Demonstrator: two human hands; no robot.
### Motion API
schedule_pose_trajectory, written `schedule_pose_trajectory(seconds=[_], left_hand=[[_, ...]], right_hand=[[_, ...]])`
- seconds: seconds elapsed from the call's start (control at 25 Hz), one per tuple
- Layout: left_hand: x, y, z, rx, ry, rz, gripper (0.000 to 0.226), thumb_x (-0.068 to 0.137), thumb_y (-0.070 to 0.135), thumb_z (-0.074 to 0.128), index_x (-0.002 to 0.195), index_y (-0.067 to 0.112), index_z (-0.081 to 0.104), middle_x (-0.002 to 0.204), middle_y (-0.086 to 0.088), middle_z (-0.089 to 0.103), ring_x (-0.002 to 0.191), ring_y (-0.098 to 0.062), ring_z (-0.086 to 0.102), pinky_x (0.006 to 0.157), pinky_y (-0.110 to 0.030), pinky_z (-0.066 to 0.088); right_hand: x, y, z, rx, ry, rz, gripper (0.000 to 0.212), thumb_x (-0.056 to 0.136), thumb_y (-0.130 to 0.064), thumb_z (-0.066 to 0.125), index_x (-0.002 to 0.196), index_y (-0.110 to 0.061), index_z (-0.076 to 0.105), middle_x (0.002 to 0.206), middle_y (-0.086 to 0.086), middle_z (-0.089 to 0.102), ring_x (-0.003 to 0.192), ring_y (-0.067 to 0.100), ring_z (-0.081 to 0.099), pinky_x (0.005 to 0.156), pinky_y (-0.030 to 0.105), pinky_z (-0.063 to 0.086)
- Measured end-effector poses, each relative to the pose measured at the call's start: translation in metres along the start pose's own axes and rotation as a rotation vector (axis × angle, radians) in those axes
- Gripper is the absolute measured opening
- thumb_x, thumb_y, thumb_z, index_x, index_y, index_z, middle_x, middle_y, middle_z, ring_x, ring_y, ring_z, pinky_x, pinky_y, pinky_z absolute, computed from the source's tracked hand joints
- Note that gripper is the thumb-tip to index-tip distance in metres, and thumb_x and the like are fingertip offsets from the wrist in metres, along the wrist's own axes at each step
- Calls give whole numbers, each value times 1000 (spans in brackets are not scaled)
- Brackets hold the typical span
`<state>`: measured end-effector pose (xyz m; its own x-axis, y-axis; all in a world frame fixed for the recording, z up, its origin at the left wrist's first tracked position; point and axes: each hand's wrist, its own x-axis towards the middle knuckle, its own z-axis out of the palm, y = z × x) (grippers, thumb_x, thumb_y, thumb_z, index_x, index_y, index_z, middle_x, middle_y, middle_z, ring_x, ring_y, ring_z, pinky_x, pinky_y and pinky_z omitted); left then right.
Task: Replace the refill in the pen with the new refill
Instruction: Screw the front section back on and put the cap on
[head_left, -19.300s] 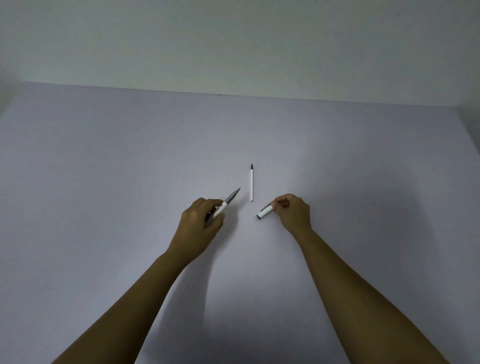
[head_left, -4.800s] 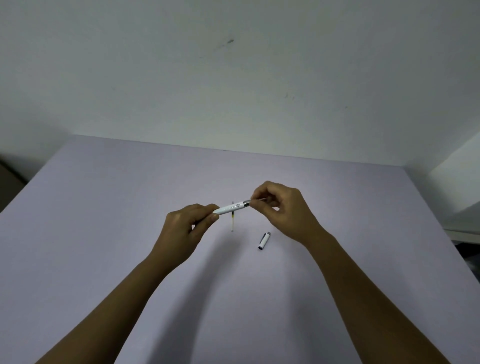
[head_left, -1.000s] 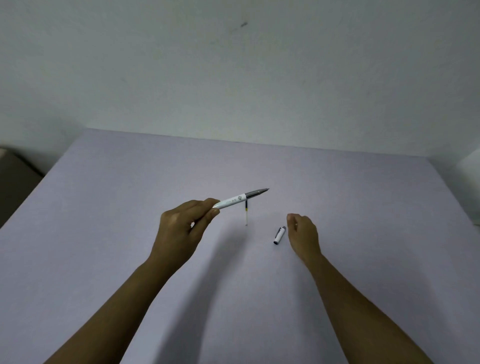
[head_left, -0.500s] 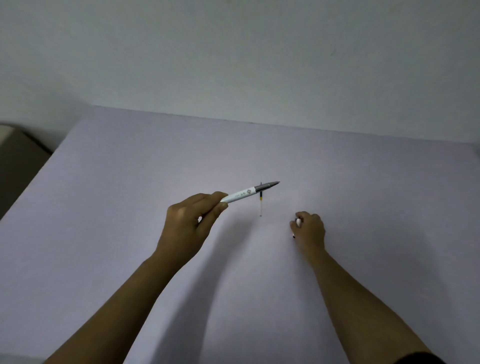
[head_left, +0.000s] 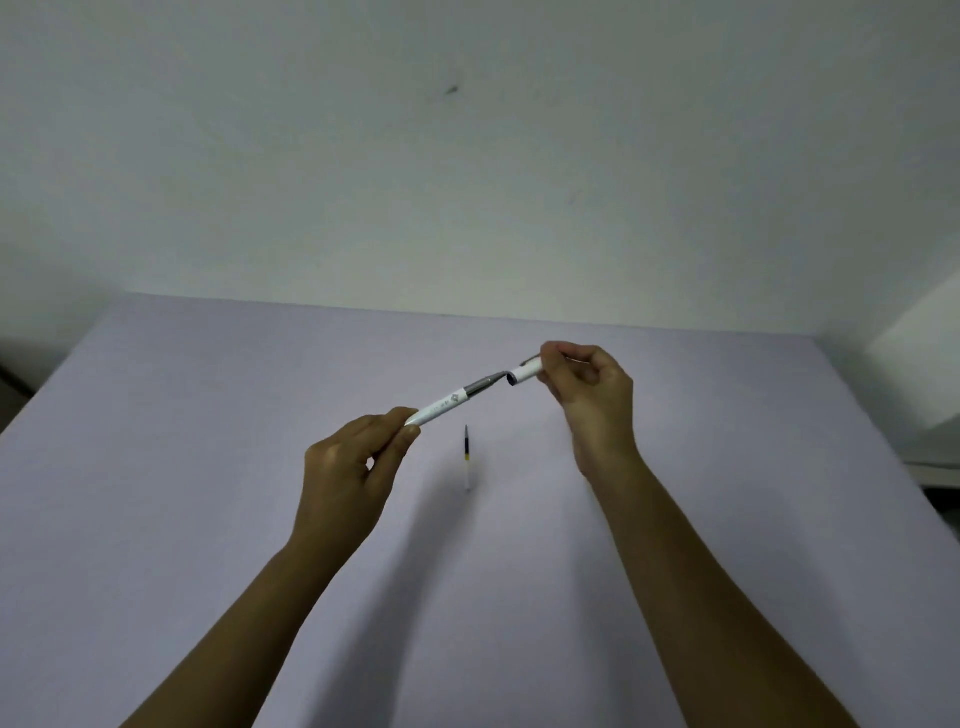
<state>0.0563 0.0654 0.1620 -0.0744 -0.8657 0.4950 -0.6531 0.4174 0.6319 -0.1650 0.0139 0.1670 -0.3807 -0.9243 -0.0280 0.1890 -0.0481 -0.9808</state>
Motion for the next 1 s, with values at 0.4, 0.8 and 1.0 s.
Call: schedule_pose_trajectory(seconds=[0.4, 0.8, 1.0], left_hand=[[16, 8, -2, -10, 7, 62, 20, 85, 19, 59, 100, 11, 70, 63, 0, 63, 62, -14, 48, 53, -11, 34], [20, 6, 2, -4, 37, 71, 20, 83, 18, 60, 97, 8, 71, 62, -2, 64, 58, -13, 48, 54, -5, 33], [9, -11, 14, 313, -244, 152, 11, 82, 17, 68, 78, 7, 67, 54, -5, 58, 45, -24, 51, 39, -29, 42]], right_hand=[[-4, -25, 8, 78, 7, -65, 5, 80, -14, 71, 77, -18, 69, 70, -4, 74, 71, 9, 71, 73, 19, 55], [-13, -18, 23, 11, -75, -84, 4, 78, -15, 73, 76, -15, 70, 71, -3, 75, 70, 11, 71, 73, 19, 56], [-12, 12, 26, -166, -71, -36, 4, 79, -22, 72, 81, -20, 70, 71, -8, 75, 75, 7, 72, 79, 25, 56]])
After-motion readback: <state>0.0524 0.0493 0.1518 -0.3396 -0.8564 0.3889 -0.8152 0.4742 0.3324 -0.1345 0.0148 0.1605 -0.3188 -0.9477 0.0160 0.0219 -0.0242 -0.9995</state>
